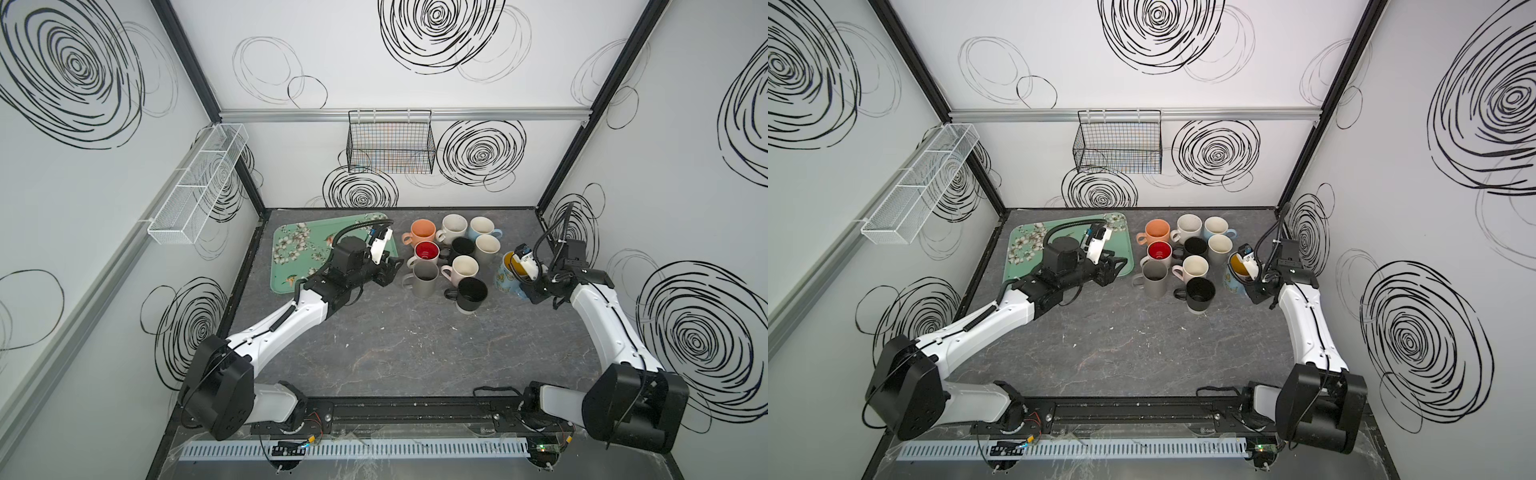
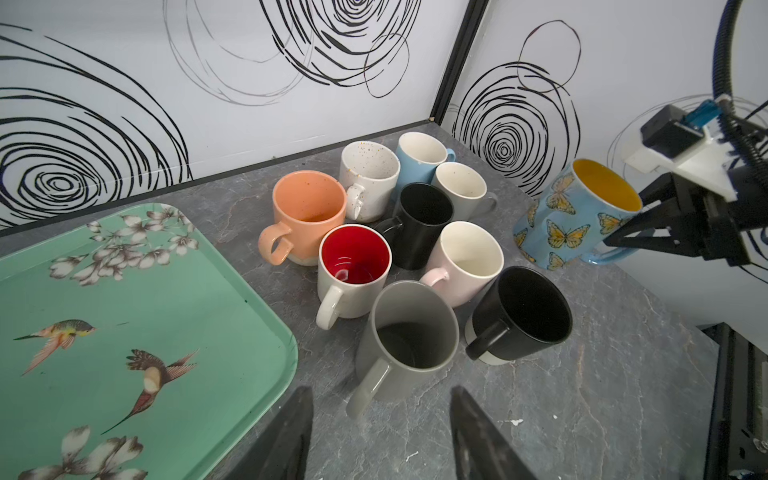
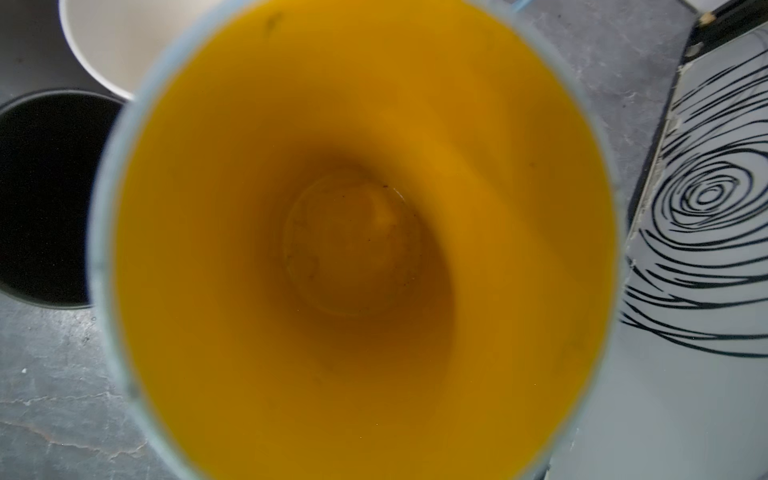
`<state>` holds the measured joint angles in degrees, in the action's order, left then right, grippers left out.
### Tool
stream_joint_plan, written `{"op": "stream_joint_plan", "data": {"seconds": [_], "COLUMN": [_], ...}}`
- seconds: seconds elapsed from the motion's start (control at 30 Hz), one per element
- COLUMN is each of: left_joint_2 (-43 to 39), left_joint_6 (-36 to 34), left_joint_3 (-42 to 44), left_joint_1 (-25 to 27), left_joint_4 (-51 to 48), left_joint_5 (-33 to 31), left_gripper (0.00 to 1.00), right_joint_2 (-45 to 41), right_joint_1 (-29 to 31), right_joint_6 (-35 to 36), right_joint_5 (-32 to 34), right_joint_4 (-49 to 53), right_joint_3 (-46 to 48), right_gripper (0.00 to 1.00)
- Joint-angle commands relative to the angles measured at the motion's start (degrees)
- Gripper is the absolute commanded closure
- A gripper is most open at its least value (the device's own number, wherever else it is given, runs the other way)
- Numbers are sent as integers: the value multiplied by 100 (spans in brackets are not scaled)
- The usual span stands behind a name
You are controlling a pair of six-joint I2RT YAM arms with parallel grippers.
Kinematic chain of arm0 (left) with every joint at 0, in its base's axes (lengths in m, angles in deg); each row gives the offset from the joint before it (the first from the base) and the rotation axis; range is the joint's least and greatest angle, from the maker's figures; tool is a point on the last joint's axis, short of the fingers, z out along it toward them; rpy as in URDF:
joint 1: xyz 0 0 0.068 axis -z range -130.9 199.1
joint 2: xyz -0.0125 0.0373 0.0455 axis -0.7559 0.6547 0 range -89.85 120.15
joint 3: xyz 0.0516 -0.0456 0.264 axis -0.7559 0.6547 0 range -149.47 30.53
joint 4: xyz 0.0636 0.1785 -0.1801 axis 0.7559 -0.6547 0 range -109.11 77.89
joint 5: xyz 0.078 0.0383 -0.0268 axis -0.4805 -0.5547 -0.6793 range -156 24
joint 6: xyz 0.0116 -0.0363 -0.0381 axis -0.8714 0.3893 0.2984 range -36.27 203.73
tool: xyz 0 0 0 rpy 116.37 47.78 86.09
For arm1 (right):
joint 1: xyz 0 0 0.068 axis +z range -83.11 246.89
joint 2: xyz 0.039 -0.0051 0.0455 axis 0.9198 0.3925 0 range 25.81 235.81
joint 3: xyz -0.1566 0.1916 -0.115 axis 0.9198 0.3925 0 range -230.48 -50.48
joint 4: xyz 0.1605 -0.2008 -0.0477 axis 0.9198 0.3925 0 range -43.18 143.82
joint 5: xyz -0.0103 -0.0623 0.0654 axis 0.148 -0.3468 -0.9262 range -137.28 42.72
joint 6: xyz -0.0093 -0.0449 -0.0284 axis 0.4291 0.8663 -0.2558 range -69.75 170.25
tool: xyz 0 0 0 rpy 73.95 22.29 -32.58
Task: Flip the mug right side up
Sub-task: 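Rotate and lower the butterfly mug upright beside the light blue mug with the right gripper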
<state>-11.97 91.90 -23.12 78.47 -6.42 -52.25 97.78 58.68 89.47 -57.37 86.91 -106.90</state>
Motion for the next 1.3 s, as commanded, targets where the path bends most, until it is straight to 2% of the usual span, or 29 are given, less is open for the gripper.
{"op": "stream_joint_plan", "data": {"seconds": [0.0, 0.3, 0.67, 1.07, 1.13, 1.17, 1.27], "left_joint_2": [95, 51, -23, -167, -210, -221, -264], "left_joint_6": [19, -61, -300, -266, -272, -271, -291], "left_joint_3": [47, 56, -120, -23, -6, -8, -14], "left_joint_1": [-70, -106, -133, -147, -164, -168, -185], "left_joint_4": [357, 240, -157, -251, -261, -276, -337], "left_joint_5": [153, 41, -195, -428, -468, -480, -522], "left_gripper": [45, 44, 44, 44, 44, 44, 44], "right_joint_2": [102, 836, 1670, 2187, 2231, 2255, 2220], "right_joint_1": [81, 285, 396, 400, 405, 396, 403], "right_joint_6": [145, 331, 707, 1091, 1088, 1078, 1005], "right_joint_5": [-75, 130, 55, -263, -307, -325, -318], "right_joint_4": [-588, -845, -1420, -1743, -1754, -1736, -1695], "right_joint_3": [-19, -97, -363, -601, -660, -697, -737], "right_gripper": [100, 100, 100, 99, 95, 90, 65]}}
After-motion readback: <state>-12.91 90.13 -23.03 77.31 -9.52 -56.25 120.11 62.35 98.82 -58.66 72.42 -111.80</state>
